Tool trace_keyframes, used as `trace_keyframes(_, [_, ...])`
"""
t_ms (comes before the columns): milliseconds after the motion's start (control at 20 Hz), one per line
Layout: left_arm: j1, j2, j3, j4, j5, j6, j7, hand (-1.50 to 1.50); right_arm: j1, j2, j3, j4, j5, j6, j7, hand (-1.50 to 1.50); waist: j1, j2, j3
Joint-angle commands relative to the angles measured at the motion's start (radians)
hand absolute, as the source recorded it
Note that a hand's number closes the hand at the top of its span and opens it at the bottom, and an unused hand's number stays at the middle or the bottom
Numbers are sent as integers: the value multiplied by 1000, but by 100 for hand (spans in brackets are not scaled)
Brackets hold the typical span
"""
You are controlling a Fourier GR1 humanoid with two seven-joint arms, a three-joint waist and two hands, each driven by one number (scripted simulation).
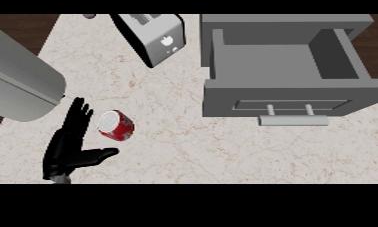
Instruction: Pick up the can, place it into the drawer and close the drawer
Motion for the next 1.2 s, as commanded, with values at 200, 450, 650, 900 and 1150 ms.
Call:
trace_keyframes(200, [-57,27,25,206,14,-41,-110,-150,8,-20,-83,-24,-97,43,49,-150,-2,0,0])
trace_keyframes(450, [-119,15,28,379,8,-55,-210,-150,17,50,-44,-29,-16,47,19,-150,-3,1,0])
trace_keyframes(650, [-151,31,38,510,10,-92,-299,-150,2,50,-9,-42,11,33,27,-150,-3,1,0])
trace_keyframes(900, [-143,4,23,460,43,-79,-261,-150,-13,5,-87,-103,-124,11,169,-150,1,0,0])
trace_keyframes(1150, [-236,-21,46,555,78,-54,-288,150,-38,-30,-137,10,-123,72,96,-150,-1,0,0])
